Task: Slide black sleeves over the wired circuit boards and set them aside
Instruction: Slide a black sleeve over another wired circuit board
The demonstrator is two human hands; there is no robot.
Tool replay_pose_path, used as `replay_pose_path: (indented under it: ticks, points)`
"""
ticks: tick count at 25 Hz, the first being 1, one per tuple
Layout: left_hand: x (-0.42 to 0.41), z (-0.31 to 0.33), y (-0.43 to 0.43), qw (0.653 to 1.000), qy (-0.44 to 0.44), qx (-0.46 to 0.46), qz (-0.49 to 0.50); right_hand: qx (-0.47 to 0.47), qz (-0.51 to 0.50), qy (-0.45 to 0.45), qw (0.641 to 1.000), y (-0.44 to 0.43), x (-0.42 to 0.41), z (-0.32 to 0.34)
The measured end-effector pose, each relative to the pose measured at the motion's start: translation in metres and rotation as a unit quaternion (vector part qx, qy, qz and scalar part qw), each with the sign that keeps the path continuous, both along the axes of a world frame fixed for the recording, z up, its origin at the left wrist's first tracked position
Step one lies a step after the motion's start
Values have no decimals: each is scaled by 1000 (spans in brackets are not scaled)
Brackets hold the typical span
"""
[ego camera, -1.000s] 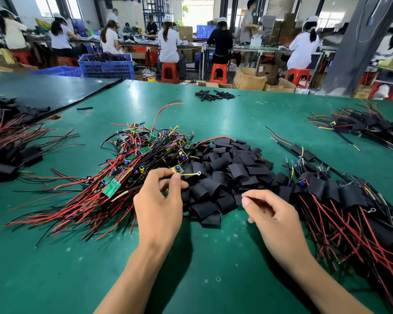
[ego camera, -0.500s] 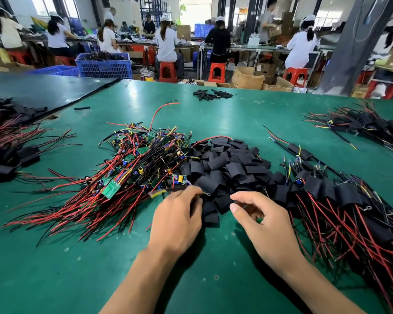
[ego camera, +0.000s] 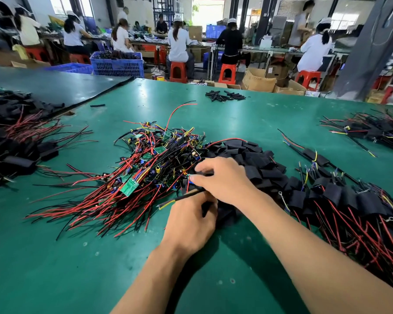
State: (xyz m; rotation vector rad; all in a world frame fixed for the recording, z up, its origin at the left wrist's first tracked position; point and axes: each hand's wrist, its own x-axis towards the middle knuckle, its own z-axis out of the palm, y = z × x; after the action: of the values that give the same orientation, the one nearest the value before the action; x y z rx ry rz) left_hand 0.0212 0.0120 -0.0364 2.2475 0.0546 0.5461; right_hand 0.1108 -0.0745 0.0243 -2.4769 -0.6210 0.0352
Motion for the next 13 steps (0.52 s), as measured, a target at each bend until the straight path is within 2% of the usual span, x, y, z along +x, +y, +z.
replay_pose_path:
  ticks: [2,5,7,10,13]
  points:
    - [1,-1,0,1000,8,-2,-4,-74,18,30,997,18,8,-2]
    - [3,1,1,1000,-4,-24,4,-92,21,20,995,28,13,-4]
    - [2,3,1,999,-20,-44,16,-59,13,-17,998,28,14,0]
    - [2,5,2,997,-32,-55,46,39,-13,-81,996,26,13,11]
    - [5,3,5,996,-41,-32,78,144,-46,-65,986,17,13,29]
